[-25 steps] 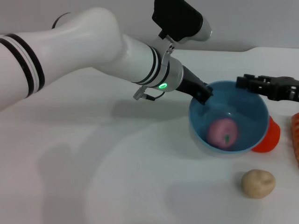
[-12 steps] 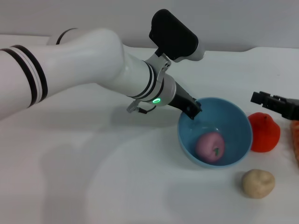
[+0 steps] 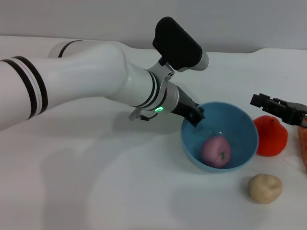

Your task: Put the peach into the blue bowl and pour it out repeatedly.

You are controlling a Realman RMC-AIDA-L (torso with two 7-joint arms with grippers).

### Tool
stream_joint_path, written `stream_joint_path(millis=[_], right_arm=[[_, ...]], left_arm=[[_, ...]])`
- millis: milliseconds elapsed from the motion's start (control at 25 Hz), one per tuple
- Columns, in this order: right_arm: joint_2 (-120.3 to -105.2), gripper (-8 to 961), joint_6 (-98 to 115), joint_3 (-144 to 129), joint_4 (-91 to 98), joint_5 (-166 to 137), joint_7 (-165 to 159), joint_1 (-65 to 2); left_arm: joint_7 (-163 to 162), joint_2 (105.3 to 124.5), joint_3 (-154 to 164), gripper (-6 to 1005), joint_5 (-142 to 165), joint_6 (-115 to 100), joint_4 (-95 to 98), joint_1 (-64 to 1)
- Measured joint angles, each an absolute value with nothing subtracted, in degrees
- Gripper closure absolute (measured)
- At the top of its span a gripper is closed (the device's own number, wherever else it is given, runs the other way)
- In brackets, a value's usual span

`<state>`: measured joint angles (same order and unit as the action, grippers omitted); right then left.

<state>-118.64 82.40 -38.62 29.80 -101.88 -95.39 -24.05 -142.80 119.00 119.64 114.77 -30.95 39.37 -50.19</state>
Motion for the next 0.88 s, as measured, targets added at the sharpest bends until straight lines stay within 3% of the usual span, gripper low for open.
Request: stream_joint_path(millis=[520,880], right_arm=[[-118.74,471,82.2,-38.5,29.5,-101.1,-93.4,-23.5],[-118.49,435,82.1,-37.6,30.1,-99.3,-89.8,-21.7]], left_arm=[[-145.2,118.64,118.2,945,114.9,-30.8,41.1,-48.5],[-144.5,118.15,113.1,583,115.5,-30.0,47.2,-44.8]])
